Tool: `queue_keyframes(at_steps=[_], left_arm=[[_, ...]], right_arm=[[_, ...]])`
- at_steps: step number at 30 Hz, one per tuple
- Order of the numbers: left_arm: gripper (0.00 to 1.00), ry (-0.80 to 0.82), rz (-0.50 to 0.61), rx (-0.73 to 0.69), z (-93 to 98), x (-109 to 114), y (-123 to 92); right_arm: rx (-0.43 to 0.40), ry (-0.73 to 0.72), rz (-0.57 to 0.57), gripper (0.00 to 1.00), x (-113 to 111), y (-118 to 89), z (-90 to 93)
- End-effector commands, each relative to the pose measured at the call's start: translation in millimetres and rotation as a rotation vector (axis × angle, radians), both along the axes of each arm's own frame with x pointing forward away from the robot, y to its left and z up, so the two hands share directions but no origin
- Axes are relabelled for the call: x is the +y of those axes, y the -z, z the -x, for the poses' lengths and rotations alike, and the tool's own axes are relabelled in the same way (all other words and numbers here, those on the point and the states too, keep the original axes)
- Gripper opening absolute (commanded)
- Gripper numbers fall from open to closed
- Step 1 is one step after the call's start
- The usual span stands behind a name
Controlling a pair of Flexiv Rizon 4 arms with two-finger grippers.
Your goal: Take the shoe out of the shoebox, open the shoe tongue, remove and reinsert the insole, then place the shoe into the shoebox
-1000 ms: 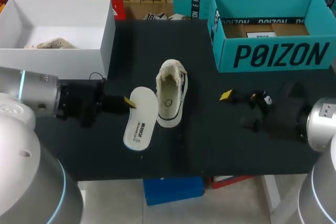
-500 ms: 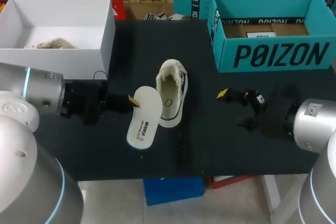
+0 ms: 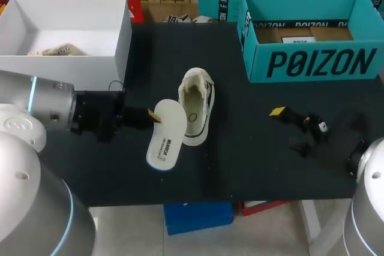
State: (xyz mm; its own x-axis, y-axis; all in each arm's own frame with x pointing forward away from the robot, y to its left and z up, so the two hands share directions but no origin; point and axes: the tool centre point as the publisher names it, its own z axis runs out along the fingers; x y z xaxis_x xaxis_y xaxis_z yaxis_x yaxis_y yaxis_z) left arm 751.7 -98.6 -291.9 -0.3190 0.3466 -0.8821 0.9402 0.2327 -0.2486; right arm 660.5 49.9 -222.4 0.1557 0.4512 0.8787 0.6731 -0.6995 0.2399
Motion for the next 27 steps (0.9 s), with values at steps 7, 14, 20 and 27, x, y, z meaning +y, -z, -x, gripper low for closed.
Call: queue_keyframes(at_steps=[7,14,20,27], left_arm=[[0.00,0.004,-0.003,0.005,-0.6,-5,3],[0.00,0.004,0.003,0.012,0.6,-7,6],[0.00,0.014,0.002,0.018,-0.4,-10,5],[0.00,0.068,0.017,0.036,-3.0,-15,1]], right_arm=[[0.187,-0.420,-0.013,1.00,-22,-18,20.2],[0.233,-0.490,-0.012,1.00,-22,-24,19.6],[0.271,-0.539,-0.017,1.00,-14,-21,24.1],[0.322,-0.586,-0.026,1.00,-6,-16,30.5]])
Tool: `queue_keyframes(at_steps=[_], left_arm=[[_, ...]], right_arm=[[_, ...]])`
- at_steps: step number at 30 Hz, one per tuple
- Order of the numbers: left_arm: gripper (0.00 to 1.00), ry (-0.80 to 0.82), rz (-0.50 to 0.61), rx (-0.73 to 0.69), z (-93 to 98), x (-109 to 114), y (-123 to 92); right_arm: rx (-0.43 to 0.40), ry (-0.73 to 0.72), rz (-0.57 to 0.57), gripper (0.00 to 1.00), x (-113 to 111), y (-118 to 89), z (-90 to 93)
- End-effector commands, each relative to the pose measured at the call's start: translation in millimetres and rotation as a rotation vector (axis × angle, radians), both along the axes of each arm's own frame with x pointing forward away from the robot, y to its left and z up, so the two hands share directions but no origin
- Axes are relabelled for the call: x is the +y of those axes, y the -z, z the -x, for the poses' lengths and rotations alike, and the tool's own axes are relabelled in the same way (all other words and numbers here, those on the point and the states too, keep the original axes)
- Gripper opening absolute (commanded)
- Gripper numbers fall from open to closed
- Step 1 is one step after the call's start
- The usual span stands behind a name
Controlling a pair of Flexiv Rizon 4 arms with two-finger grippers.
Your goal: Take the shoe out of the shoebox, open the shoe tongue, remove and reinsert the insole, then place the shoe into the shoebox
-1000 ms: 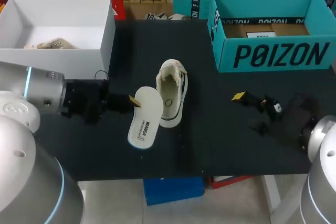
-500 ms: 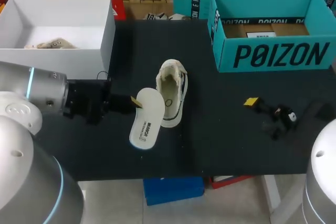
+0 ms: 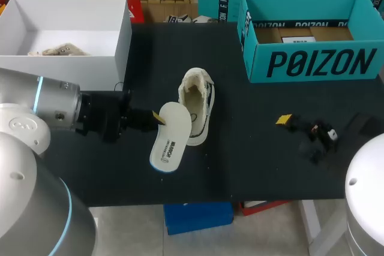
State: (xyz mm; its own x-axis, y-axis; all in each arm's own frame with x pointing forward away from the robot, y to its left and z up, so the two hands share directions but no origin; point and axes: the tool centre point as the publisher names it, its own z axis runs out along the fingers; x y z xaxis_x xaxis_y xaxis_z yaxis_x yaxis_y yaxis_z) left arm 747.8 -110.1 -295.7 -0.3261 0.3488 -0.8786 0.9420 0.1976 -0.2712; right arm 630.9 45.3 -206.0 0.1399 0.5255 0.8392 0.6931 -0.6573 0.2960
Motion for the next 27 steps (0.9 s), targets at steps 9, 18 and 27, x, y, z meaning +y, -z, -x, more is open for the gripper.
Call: queue_keyframes(at_steps=[9,18,27], left_arm=[[0.00,0.165,-0.084,0.048,-6.0,-12,-4],[0.00,0.256,-0.114,0.093,-13.9,-13,1],[0.00,0.296,-0.141,0.113,-25.0,-20,15]], right_arm=[[0.347,-0.543,-0.098,1.00,-1,0,0.9],[0.347,-0.543,-0.098,1.00,-1,0,0.9],[0.347,-0.543,-0.098,1.00,-1,0,0.9]])
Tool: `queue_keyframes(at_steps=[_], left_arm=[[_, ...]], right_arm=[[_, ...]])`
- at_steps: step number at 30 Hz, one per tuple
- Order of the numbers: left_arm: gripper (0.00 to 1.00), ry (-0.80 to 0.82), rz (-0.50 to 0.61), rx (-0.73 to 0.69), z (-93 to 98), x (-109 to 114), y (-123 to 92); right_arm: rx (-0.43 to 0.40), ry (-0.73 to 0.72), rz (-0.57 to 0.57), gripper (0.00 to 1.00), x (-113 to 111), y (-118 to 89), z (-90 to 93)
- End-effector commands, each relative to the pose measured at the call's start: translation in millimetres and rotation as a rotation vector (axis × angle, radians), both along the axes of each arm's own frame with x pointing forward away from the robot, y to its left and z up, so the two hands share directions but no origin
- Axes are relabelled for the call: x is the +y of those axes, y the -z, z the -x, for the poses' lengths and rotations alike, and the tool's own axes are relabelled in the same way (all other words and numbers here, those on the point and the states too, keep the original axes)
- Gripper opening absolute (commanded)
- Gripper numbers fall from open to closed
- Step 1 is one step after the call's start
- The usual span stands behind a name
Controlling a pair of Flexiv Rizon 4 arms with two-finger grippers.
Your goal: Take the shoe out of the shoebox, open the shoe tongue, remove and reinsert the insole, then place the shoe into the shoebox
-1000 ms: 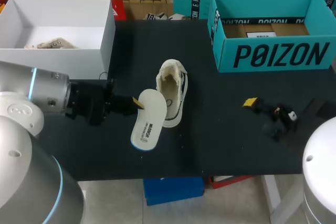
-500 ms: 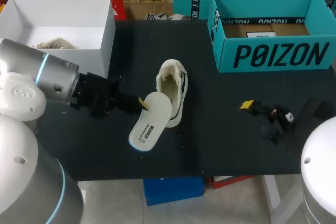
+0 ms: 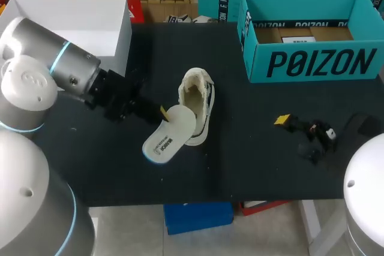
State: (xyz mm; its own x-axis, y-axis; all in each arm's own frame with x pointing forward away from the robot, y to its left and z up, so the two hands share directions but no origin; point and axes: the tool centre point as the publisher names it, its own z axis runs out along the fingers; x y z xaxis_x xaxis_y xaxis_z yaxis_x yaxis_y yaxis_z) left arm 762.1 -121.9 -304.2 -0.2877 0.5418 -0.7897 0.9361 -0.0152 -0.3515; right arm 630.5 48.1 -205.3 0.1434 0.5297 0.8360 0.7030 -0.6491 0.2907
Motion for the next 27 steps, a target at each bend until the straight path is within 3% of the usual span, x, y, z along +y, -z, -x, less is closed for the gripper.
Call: queue_keyframes(at_steps=[1,27], left_arm=[[0.00,0.028,-0.011,0.017,-11.6,-10,7],[0.00,0.029,-0.116,0.002,-40.7,-24,29]], right_arm=[[0.338,-0.531,-0.103,1.00,-4,1,0.5],[0.338,-0.531,-0.103,1.00,-4,1,0.5]])
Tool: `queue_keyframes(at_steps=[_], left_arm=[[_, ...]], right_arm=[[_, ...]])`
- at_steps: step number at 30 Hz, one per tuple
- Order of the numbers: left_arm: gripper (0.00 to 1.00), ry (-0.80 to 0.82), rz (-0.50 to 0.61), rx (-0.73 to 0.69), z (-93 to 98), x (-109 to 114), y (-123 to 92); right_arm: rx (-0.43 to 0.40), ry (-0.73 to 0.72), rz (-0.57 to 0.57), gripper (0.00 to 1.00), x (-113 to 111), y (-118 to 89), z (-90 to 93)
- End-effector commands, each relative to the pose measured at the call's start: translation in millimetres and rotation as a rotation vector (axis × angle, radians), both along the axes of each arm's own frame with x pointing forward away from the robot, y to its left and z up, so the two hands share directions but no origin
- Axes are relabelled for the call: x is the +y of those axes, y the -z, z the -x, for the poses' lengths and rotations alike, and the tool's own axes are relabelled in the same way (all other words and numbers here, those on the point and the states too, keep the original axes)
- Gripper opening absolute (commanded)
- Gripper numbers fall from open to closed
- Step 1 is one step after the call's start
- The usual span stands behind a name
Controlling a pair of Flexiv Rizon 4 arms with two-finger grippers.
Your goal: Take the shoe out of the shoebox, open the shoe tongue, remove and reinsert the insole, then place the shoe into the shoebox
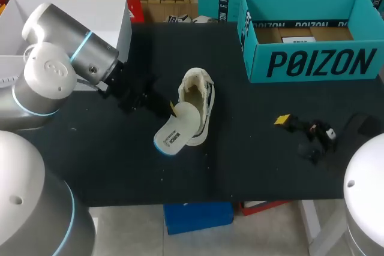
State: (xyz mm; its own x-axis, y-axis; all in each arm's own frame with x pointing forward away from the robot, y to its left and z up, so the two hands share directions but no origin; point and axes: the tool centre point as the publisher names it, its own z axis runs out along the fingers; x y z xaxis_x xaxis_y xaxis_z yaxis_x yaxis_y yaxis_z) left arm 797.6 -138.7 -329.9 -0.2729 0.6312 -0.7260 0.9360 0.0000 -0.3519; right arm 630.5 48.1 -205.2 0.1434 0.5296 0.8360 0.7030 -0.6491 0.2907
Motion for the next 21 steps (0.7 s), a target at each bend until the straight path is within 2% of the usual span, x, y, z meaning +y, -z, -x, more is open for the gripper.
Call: queue_keyframes(at_steps=[1,11,21], left_arm=[[0.00,0.006,-0.009,0.003,-6.3,-8,4],[0.00,0.018,-0.031,-0.007,-14.5,-15,6],[0.00,-0.008,-0.039,-0.007,-15.9,-12,14]], right_arm=[[0.338,-0.532,-0.103,1.00,-4,1,0.5],[0.338,-0.532,-0.103,1.00,-4,1,0.5],[0.338,-0.532,-0.103,1.00,-4,1,0.5]])
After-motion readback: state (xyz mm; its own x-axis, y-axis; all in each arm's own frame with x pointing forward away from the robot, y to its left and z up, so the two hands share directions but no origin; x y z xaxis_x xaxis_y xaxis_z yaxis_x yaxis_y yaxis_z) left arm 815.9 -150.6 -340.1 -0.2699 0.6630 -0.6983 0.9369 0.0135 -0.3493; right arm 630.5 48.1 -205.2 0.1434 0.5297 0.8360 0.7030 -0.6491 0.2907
